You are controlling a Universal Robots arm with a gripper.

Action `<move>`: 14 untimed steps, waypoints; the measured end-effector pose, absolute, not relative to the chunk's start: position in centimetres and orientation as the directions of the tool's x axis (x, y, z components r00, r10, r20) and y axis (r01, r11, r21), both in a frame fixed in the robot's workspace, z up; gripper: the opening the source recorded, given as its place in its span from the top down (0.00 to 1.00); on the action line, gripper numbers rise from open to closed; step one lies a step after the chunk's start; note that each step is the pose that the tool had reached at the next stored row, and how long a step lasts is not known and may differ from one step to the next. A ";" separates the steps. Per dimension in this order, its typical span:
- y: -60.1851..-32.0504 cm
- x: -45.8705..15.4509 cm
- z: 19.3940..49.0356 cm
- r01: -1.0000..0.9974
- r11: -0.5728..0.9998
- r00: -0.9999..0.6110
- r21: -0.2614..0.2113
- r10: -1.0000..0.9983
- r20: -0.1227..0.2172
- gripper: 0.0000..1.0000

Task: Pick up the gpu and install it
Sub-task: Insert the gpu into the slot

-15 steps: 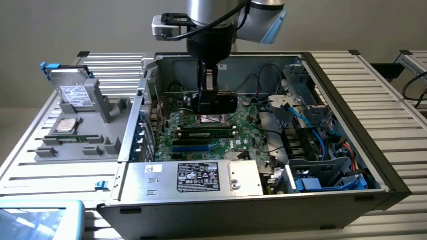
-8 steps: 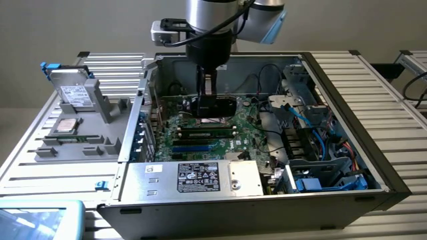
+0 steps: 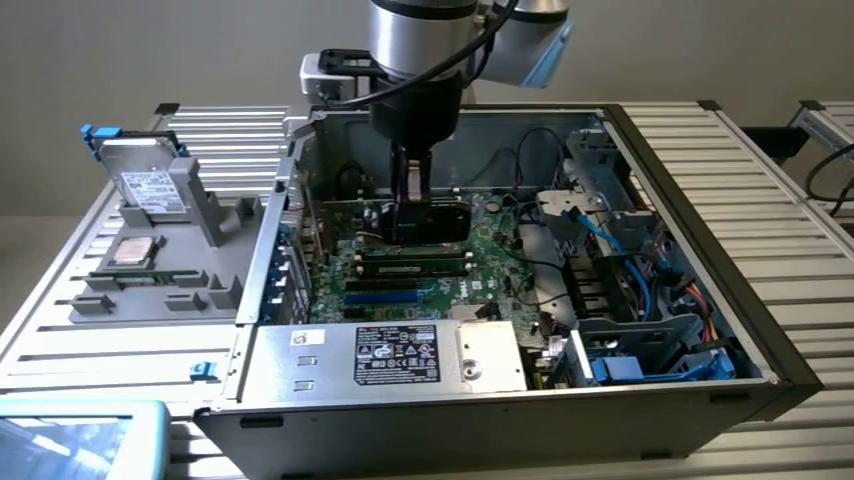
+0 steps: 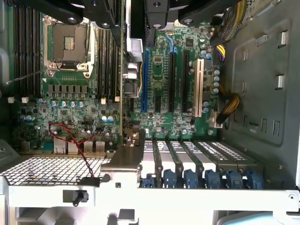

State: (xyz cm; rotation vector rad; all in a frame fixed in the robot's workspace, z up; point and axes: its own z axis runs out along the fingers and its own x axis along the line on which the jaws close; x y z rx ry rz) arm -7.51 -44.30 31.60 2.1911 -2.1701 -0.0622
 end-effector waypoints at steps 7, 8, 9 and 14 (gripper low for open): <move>-44.8 -7.7 30.7 -0.998 -0.009 0.010 0.069 -1.000 0.010 0.71; -44.9 -7.7 30.5 -0.998 -0.009 0.010 0.070 -1.000 0.010 0.71; -44.9 -7.7 30.4 -0.997 -0.009 0.010 0.070 -1.000 0.009 0.71; -45.0 -7.8 29.5 -0.997 -0.009 0.010 0.073 -1.000 0.009 0.71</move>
